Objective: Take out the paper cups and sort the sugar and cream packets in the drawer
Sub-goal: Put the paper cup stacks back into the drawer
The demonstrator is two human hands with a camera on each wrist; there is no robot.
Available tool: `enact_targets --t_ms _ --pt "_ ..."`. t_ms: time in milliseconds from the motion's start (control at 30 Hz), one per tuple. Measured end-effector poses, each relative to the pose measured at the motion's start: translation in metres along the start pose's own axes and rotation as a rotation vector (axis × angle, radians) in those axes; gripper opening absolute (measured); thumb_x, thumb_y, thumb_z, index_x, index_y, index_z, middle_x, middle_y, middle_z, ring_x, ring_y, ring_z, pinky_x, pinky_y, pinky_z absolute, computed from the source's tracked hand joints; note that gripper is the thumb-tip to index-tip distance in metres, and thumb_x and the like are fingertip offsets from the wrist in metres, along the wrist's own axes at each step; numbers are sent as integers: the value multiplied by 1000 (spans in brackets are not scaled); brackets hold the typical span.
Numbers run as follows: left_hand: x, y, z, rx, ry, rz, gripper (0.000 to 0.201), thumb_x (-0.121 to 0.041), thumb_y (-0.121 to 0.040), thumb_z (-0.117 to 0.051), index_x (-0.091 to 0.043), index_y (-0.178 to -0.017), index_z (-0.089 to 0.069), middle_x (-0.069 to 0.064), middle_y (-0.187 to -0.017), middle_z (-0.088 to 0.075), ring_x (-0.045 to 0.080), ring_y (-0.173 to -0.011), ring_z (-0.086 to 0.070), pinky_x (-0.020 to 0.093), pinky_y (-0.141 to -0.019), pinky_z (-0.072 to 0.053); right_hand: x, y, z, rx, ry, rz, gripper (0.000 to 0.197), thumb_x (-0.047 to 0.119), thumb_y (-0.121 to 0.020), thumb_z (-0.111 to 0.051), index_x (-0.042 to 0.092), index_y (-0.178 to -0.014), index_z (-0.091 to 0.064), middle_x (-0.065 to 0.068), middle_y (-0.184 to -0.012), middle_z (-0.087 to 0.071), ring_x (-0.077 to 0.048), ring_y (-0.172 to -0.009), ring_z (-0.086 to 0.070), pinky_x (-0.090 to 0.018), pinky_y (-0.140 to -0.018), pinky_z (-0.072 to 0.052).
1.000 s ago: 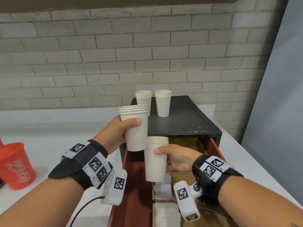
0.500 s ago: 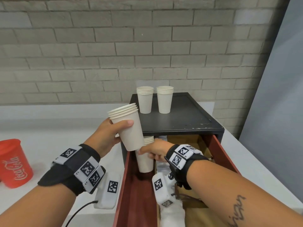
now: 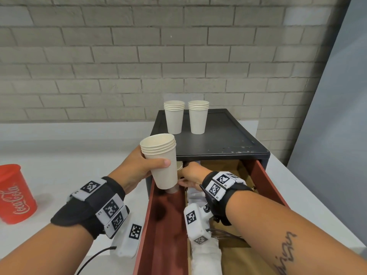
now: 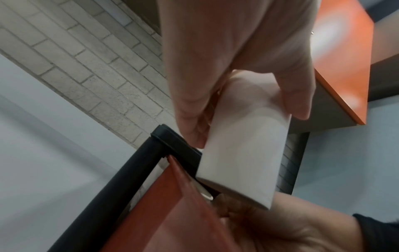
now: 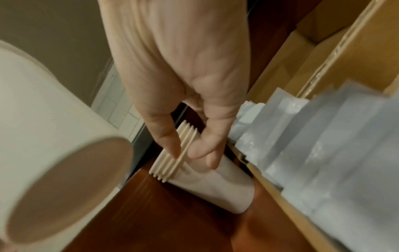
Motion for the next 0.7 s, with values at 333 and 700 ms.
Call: enact_targets --t_ms 333,700 --pt "8 9 -9 185 -144 18 75 -20 -52 -79 -17 -123 -57 4 -113 -69 15 -103 -65 25 -81 -54 12 60 32 384 298 248 56 -4 -80 -59 16 -131 -50 -6 -125 -56 -19 -117 -52 -39 -102 -44" --pt "34 -1 14 -352 -366 126 28 4 -87 -50 -12 -108 -60 1 -95 -61 23 -100 -57 30 -88 -46 -16 59 3 349 294 522 55 -13 -73 -69 25 -109 -53 5 -107 -63 -2 -97 -58 -11 -84 -47"
Point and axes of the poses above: each hand's wrist, its own y-axis away from the middle knuckle, its own z-axis out of the back of the hand, x = y × z, the point moved 2 cm from there along -y, towards the middle knuckle
